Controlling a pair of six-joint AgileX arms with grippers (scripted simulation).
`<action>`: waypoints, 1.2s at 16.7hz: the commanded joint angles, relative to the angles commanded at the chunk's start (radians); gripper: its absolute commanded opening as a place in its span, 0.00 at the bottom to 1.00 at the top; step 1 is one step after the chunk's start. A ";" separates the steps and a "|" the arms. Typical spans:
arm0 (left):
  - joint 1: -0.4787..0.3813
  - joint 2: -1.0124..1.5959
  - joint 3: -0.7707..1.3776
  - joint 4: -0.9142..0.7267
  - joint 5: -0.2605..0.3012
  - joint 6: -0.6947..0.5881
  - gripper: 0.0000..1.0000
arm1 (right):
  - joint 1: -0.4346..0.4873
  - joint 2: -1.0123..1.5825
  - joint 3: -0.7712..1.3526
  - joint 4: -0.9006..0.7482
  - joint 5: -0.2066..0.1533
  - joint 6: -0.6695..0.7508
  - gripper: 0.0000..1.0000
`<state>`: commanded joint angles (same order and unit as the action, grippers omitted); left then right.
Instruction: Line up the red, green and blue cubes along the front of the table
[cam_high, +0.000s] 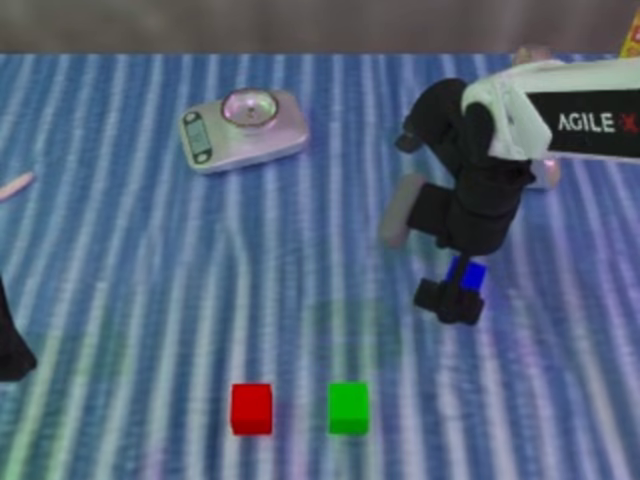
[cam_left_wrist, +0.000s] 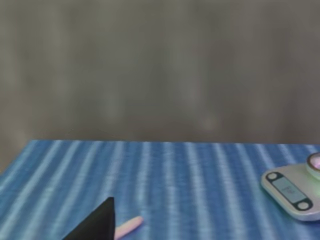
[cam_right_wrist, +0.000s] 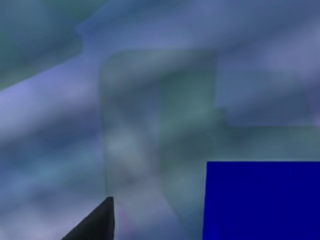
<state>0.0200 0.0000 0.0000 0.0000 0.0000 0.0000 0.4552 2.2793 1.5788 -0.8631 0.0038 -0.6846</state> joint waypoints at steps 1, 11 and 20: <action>0.000 0.000 0.000 0.000 0.000 0.000 1.00 | 0.000 0.011 -0.012 0.019 0.000 0.000 1.00; 0.000 0.000 0.000 0.000 0.000 0.000 1.00 | 0.001 0.018 -0.018 0.029 0.000 0.000 0.55; 0.000 0.000 0.000 0.000 0.000 0.000 1.00 | 0.001 0.018 -0.018 0.029 0.000 0.000 0.00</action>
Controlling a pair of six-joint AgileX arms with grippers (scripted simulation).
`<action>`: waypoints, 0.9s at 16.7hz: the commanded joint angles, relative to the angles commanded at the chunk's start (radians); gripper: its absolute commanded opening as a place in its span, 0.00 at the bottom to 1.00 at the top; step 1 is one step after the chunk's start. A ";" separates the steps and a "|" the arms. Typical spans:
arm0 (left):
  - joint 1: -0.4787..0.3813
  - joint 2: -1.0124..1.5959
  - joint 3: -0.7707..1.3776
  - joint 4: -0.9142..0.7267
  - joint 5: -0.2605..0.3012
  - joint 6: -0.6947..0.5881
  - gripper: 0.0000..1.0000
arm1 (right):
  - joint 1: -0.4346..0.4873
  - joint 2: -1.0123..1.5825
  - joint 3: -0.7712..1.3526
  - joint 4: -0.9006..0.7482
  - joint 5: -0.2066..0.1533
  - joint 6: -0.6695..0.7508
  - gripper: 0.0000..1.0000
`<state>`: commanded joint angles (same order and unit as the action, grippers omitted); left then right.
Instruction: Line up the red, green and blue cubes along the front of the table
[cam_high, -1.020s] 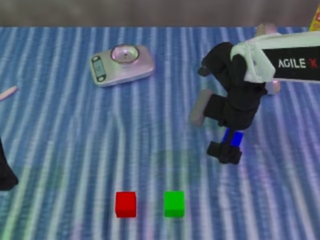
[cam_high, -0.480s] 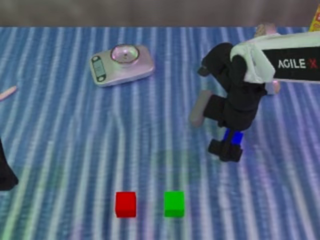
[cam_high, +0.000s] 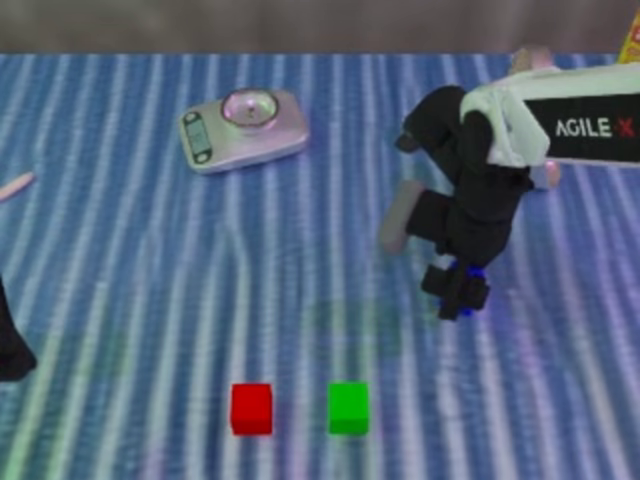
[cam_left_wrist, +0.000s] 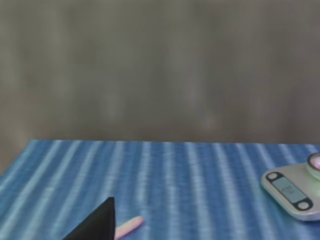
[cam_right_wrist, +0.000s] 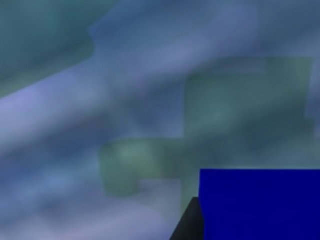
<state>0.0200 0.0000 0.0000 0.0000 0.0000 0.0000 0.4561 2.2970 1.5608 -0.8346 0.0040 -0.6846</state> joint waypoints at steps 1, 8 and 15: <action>0.000 0.000 0.000 0.000 0.000 0.000 1.00 | 0.000 0.000 0.000 0.000 0.000 0.000 0.00; 0.000 0.000 0.000 0.000 0.000 0.000 1.00 | 0.000 -0.021 0.004 -0.016 -0.007 0.007 0.00; 0.000 0.000 0.000 0.000 0.000 0.000 1.00 | 0.007 -0.106 0.123 -0.227 -0.007 0.005 0.00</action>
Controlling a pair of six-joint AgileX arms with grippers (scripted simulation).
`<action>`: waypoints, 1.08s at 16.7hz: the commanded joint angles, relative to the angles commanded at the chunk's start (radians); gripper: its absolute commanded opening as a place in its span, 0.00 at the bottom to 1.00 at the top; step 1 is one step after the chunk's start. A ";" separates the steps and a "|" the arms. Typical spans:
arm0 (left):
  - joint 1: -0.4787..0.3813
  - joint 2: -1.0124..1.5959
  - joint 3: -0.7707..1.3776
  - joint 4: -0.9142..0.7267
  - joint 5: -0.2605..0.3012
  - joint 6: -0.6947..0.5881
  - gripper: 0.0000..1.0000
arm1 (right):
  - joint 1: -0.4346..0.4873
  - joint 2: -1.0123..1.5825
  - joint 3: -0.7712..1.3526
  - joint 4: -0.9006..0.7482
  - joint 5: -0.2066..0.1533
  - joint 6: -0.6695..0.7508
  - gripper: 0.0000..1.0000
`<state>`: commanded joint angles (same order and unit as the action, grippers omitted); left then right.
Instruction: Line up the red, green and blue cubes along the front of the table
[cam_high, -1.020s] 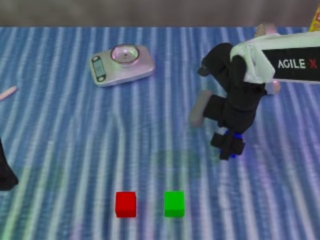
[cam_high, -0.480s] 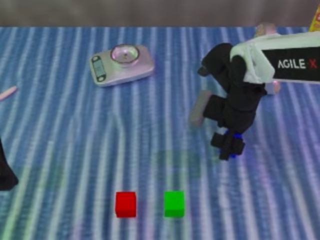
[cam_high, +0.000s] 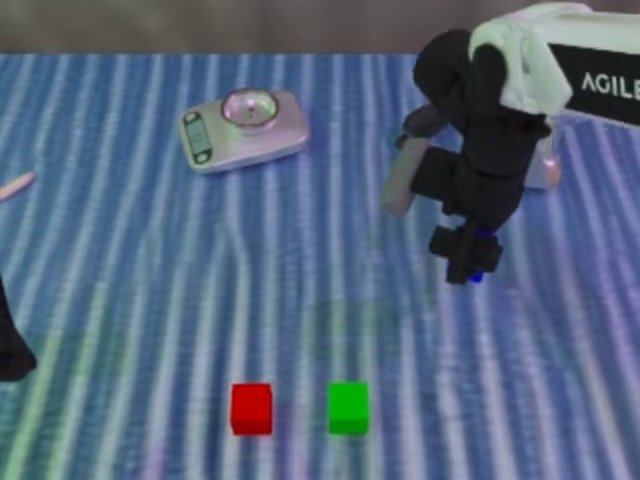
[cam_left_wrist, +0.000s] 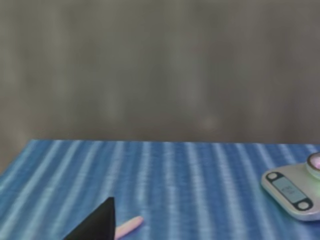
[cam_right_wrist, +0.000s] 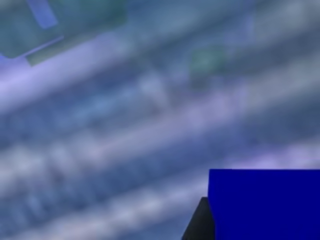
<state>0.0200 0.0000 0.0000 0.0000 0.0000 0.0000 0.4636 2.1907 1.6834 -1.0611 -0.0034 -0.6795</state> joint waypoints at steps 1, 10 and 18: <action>0.000 0.000 0.000 0.000 0.000 0.000 1.00 | 0.000 -0.009 0.008 -0.013 0.000 0.000 0.00; 0.000 0.000 0.000 0.000 0.000 0.000 1.00 | 0.074 -0.117 -0.110 0.014 -0.001 -0.032 0.00; 0.000 0.000 0.000 0.000 0.000 0.000 1.00 | 0.294 -0.385 -0.448 0.069 -0.004 -0.131 0.00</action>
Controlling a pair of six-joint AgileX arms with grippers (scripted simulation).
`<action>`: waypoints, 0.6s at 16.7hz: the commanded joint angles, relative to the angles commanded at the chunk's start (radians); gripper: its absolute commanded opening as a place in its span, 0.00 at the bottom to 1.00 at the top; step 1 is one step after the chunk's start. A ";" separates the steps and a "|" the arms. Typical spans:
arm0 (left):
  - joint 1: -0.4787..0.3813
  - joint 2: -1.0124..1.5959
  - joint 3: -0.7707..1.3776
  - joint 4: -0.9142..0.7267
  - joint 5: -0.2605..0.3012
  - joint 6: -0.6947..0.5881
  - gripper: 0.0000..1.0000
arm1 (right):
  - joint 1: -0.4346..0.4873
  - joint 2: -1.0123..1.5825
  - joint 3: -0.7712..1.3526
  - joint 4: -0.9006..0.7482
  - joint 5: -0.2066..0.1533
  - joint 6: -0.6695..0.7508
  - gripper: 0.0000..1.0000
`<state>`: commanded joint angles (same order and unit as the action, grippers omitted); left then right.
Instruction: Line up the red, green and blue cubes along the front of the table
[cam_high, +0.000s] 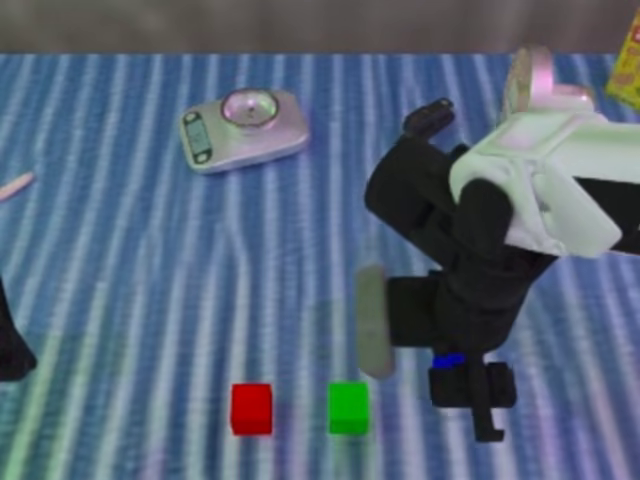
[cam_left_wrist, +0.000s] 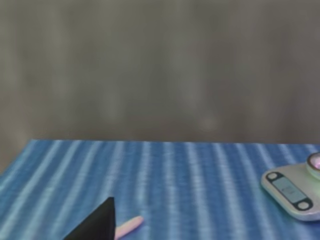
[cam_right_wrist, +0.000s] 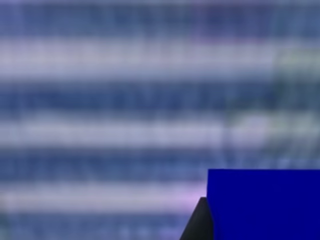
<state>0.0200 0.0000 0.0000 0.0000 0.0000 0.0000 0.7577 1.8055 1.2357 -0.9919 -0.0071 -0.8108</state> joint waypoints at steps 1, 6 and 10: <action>0.000 0.000 0.000 0.000 0.000 0.000 1.00 | 0.002 -0.002 -0.002 0.000 0.000 -0.001 0.00; 0.000 0.000 0.000 0.000 0.000 0.000 1.00 | -0.002 0.008 -0.009 0.015 0.000 0.003 0.00; 0.000 0.000 0.000 0.000 0.000 0.000 1.00 | -0.002 0.059 -0.080 0.141 0.000 0.004 0.00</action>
<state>0.0200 0.0000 0.0000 0.0000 0.0000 0.0000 0.7555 1.8649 1.1562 -0.8506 -0.0071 -0.8068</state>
